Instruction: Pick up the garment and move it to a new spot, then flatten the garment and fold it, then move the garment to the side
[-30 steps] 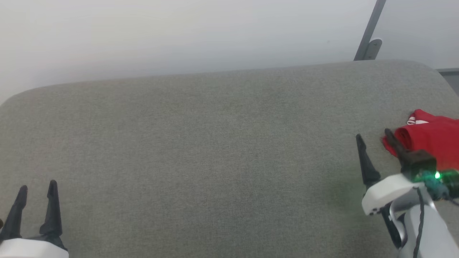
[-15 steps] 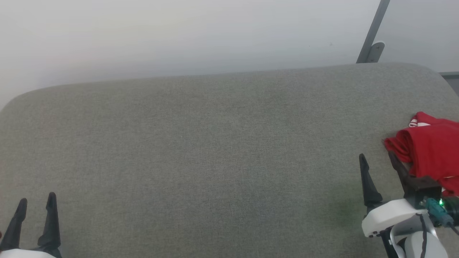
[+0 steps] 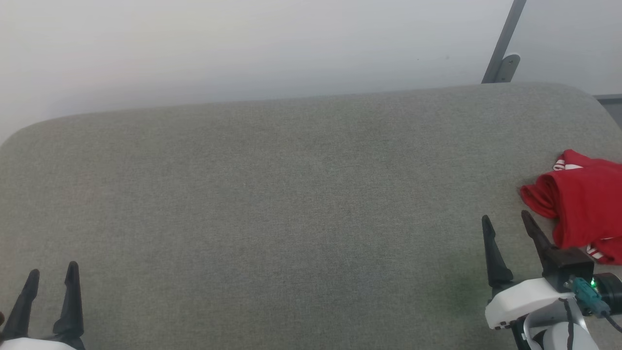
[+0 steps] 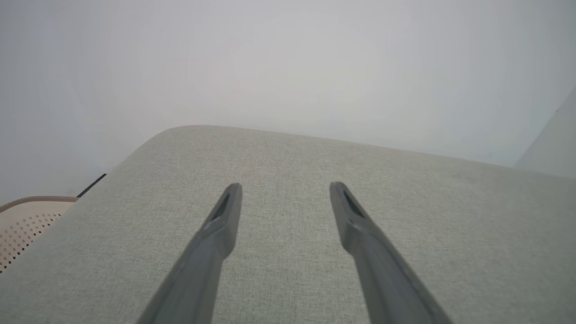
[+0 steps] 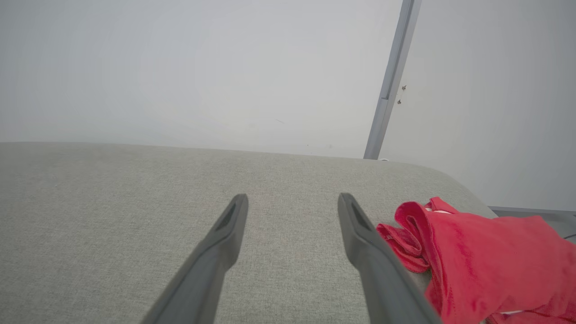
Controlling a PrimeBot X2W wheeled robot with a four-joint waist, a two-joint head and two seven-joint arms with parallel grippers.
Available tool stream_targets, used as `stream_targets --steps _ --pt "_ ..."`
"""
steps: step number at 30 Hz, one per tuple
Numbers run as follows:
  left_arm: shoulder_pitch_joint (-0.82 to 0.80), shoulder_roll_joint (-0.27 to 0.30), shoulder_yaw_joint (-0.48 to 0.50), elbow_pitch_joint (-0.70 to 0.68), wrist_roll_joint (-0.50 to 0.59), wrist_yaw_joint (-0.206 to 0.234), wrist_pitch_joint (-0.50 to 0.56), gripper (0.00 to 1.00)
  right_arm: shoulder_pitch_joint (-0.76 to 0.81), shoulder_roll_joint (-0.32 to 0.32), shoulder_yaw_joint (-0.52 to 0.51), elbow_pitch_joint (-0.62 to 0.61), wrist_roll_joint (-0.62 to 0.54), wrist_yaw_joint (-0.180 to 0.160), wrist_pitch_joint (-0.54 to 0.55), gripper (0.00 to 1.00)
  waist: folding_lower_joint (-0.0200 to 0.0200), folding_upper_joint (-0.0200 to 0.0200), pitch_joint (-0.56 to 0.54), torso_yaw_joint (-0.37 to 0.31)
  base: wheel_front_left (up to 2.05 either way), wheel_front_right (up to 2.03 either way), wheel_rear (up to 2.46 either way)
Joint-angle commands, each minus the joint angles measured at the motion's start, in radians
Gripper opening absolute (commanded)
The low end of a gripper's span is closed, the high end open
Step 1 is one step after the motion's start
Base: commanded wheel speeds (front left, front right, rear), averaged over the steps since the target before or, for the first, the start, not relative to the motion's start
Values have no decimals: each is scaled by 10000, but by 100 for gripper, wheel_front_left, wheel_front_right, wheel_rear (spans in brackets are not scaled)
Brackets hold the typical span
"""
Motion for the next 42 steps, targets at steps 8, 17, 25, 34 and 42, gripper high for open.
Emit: stream_targets --steps 8,17,25,34,42 --pt "-61 40 -8 -101 74 -22 -35 100 17 69 70 -74 -97 1 -51 100 0 -1 21 23 0 0 0" --pt "68 -433 -104 202 63 0 19 0 219 98 67 322 -43 0 68 0 0 -1 21 42 0 0 0" --pt "-87 -865 -191 328 -898 -1 363 0 231 118 -40 495 1353 0 477 0 0 -1 3 79 0 0 0" --pt "-311 -1131 -241 293 -2010 -3 743 0 224 126 -1 350 3010 0 799 0 0 -1 -17 124 0 0 0" --pt "-516 -1375 -287 263 -3015 -5 1087 0 187 134 0 251 4506 0 1123 0 0 -1 -38 170 0 0 0"
